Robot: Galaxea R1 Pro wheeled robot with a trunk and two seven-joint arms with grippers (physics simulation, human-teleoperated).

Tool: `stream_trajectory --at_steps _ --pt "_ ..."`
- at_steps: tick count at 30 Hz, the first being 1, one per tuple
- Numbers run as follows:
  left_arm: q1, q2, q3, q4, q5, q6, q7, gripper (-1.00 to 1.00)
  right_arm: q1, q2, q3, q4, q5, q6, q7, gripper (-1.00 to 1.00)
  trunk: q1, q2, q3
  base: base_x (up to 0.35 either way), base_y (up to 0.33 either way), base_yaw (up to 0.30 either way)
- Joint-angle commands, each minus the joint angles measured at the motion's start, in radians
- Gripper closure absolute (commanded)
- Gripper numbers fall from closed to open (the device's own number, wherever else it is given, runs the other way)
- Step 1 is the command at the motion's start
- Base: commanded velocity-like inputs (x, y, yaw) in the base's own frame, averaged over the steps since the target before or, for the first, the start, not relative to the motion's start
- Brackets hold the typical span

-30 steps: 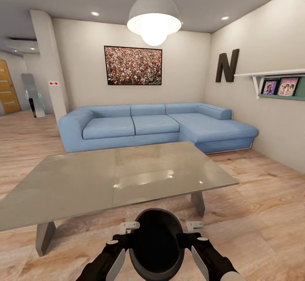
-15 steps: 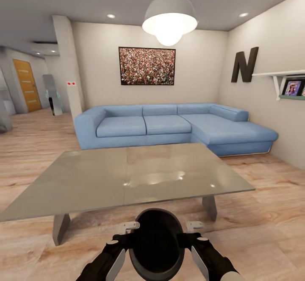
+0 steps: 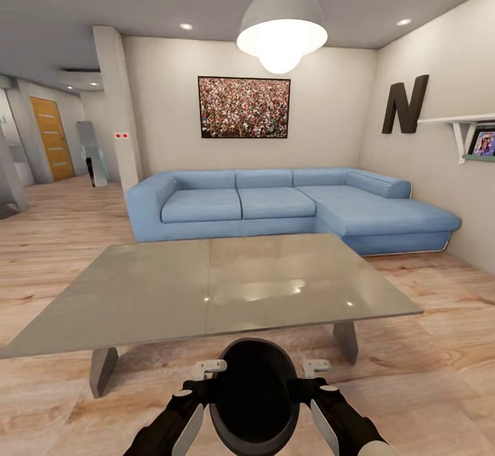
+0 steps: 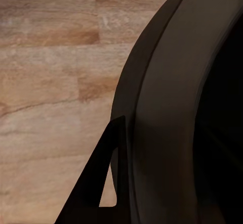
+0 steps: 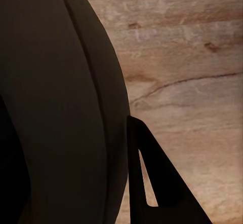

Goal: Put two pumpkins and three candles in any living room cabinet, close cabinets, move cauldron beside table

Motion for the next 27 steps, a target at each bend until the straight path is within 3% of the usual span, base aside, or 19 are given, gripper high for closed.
stream_trajectory --at_steps 1,12,17,23,27 --pt "0.000 0.002 -0.003 -0.001 -0.002 0.006 0.011 1.00 -0.001 -0.001 0.010 -0.021 -0.013 0.005 -0.002 1.00 0.000 -0.001 -0.001 0.007 0.000 0.000" --pt "0.000 0.002 -0.003 -0.001 -0.002 0.006 0.011 1.00 -0.001 -0.001 0.010 -0.021 -0.013 0.005 -0.003 1.00 0.000 -0.001 -0.001 0.001 0.000 0.000" --pt "0.000 0.002 -0.003 -0.001 -0.002 0.006 0.011 1.00 -0.001 -0.001 0.010 -0.021 -0.013 0.007 -0.004 1.00 0.019 -0.036 -0.017 0.000 0.000 0.000" --pt "0.000 0.002 -0.003 -0.001 -0.002 0.006 0.011 1.00 -0.001 -0.001 0.010 -0.021 -0.013 0.012 -0.004 1.00 0.019 -0.036 -0.017 0.000 0.000 0.000" --pt "0.000 0.002 -0.003 -0.001 -0.002 0.006 0.011 1.00 -0.001 -0.001 0.010 -0.021 -0.013 0.011 -0.004 1.00 0.034 -0.064 -0.029 0.000 0.000 0.000"
